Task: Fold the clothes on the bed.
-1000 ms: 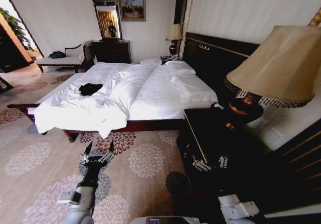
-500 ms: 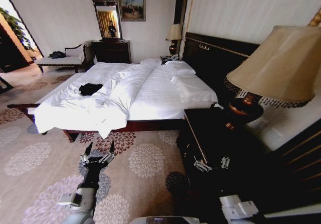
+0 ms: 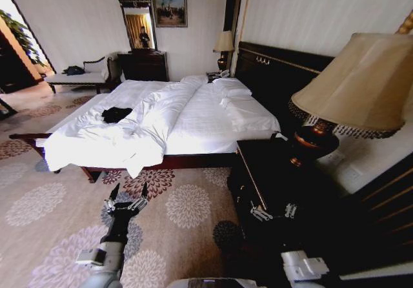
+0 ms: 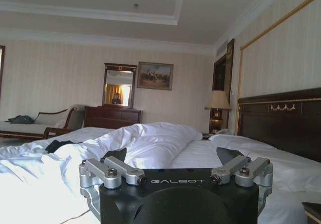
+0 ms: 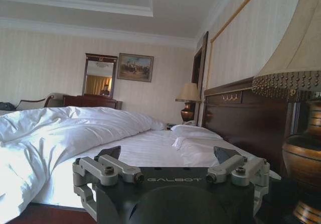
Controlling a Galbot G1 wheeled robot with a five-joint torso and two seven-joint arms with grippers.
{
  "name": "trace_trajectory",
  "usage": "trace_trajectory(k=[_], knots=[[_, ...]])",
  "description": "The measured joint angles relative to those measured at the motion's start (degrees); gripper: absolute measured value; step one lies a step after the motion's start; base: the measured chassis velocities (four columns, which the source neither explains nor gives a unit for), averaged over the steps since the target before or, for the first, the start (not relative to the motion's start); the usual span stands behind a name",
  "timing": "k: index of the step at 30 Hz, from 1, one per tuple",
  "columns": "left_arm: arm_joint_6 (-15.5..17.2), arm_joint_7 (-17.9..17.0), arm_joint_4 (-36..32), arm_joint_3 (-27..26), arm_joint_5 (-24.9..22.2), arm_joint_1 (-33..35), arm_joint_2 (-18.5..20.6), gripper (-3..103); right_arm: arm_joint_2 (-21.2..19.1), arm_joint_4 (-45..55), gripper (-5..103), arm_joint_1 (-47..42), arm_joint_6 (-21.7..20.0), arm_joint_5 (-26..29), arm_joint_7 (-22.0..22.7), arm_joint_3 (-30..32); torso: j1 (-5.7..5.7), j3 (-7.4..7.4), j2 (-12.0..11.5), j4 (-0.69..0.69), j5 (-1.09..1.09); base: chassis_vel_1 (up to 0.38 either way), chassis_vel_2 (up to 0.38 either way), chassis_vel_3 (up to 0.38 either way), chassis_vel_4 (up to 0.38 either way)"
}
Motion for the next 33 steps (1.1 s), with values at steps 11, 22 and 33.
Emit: trace_trajectory(k=[11, 22, 33], knots=[[-0.41, -0.15, 0.18, 0.02, -0.52, 0.12, 0.19, 100, 0.42, -0.31, 100, 0.00, 0.23, -0.29, -0.03, -0.19, 0.00, 0.00, 0.00, 0.00, 0.00, -0.009, 0.009, 0.011, -0.015], [-0.47, -0.17, 0.23, -0.01, -0.60, 0.00, 0.15, 100, 0.45, -0.62, 100, 0.27, 0.51, -0.29, -0.25, -0.32, 0.00, 0.00, 0.00, 0.00, 0.00, -0.053, 0.065, 0.056, -0.067], [-0.70, -0.17, 0.27, 0.19, -0.30, 0.12, 0.01, 100, 0.88, -1.03, 100, 0.66, 0.85, -0.33, -0.32, -0.51, 0.00, 0.00, 0.00, 0.00, 0.00, -0.063, 0.052, 0.053, -0.054]])
